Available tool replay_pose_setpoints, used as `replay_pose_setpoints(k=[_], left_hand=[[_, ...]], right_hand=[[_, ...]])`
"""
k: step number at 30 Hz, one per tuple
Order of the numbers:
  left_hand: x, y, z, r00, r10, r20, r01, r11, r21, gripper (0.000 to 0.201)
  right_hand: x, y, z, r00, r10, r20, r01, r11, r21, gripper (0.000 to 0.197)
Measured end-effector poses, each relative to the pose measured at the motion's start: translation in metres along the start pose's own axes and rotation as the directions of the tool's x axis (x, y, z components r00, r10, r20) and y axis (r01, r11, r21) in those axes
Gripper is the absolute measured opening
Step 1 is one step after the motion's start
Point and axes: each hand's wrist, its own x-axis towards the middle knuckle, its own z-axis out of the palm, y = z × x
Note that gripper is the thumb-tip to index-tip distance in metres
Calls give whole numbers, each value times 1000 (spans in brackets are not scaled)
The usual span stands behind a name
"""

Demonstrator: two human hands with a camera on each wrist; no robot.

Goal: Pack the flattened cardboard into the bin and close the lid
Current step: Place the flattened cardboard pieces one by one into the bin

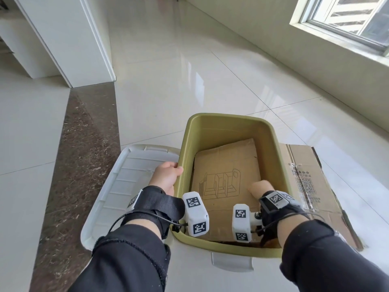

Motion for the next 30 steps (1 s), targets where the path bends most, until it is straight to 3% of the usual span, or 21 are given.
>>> replay_pose_setpoints(k=[2, 4, 7, 9, 13, 18, 22, 24, 30], left_hand=[[0, 1, 0, 1000, 0, -4, 0, 1000, 7, 37], [-1, 2, 0, 1000, -4, -6, 4, 1000, 15, 37], [-2, 2, 0, 1000, -2, -8, 2, 1000, 21, 36], [-2, 2, 0, 1000, -1, -13, 1, 1000, 23, 36], [-4, 3, 0, 1000, 6, -21, -5, 1000, 22, 37], [-6, 5, 0, 1000, 16, -25, -16, 1000, 25, 37], [-8, 5, 0, 1000, 27, -2, -27, 999, 24, 32], [-11, 6, 0, 999, 33, -2, -33, 999, 32, 29], [-13, 7, 2, 999, 32, -30, -30, 997, 71, 35]], right_hand=[[7, 1, 1, 997, -75, 4, 75, 997, -34, 36], [6, -4, -3, 1000, -29, -10, 29, 999, 40, 35], [-6, -12, -7, 997, 35, -69, -4, 912, 409, 39], [-3, -16, -9, 994, 21, -106, 23, 917, 398, 44], [-5, -20, -16, 997, -75, -1, 72, 948, 311, 39], [-14, -24, -39, 989, -144, 29, 122, 916, 383, 41], [-30, -21, -79, 971, -240, -12, 205, 798, 567, 27], [-39, -15, -101, 972, -234, -25, 184, 690, 700, 15], [-39, 23, -151, 981, -184, -67, 147, 463, 874, 12]])
